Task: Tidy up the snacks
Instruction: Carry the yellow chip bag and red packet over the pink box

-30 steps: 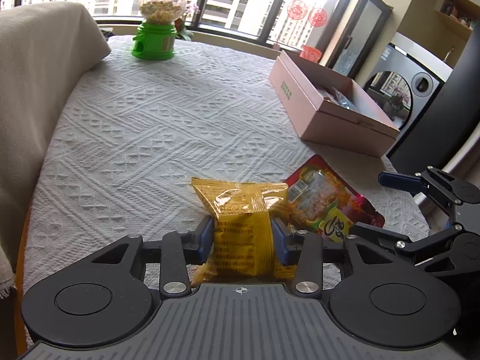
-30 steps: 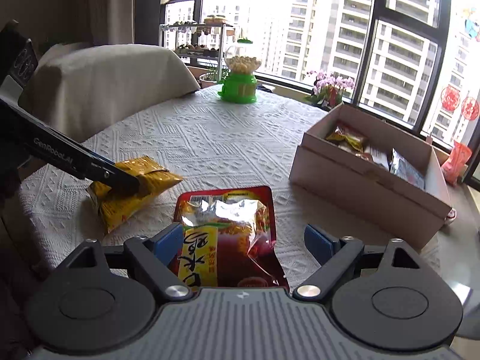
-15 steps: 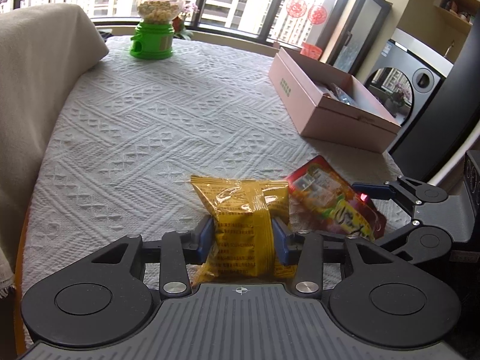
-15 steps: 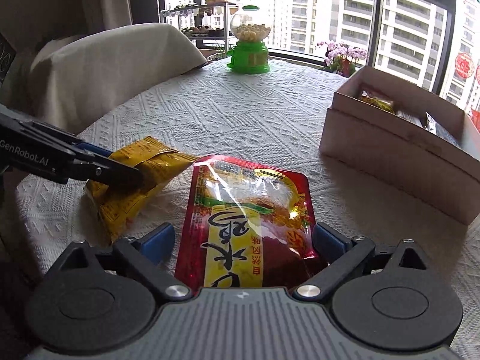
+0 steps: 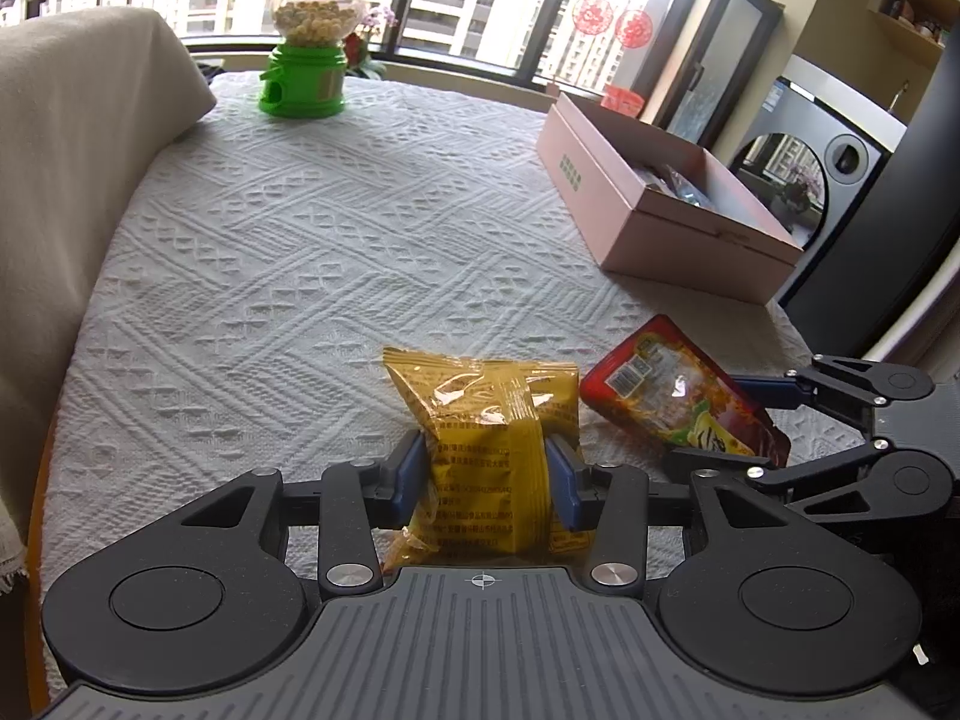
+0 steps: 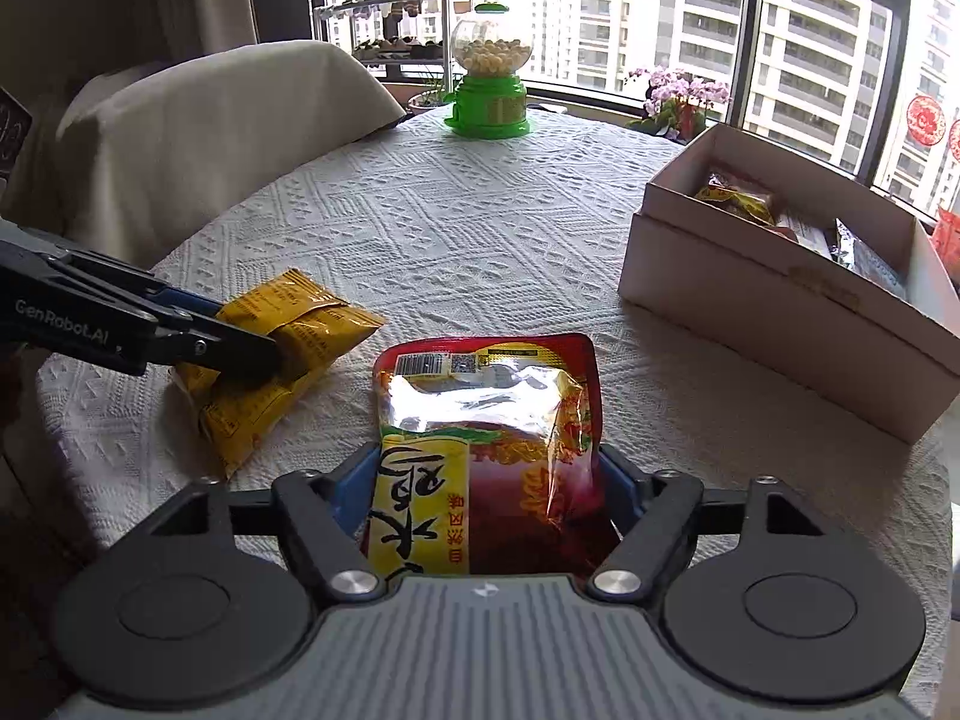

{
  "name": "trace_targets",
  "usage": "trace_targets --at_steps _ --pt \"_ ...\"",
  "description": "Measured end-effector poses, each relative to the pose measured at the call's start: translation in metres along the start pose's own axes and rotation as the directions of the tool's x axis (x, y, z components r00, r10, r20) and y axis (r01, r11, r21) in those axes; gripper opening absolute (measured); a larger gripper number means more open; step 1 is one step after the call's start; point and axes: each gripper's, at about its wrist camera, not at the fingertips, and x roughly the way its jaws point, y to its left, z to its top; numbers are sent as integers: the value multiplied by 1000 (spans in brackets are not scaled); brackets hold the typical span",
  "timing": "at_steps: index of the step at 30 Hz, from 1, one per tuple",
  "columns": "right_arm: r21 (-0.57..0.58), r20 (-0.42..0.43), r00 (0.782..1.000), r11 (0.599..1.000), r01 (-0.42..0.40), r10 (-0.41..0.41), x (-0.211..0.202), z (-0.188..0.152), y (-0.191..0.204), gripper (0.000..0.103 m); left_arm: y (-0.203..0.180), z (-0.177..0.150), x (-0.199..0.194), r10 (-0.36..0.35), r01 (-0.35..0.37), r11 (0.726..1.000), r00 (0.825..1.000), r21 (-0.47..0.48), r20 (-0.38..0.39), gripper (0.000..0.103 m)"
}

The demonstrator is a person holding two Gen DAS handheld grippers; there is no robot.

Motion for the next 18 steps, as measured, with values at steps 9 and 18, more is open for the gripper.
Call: trace_targets --at_steps 9,18 --pt "104 57 993 990 99 -105 -47 -12 -39 69 -43 7 -7 -134 133 983 991 129 -5 44" --pt "220 122 948 939 264 -295 -89 -26 -87 69 -107 134 9 -276 235 958 913 168 299 44"
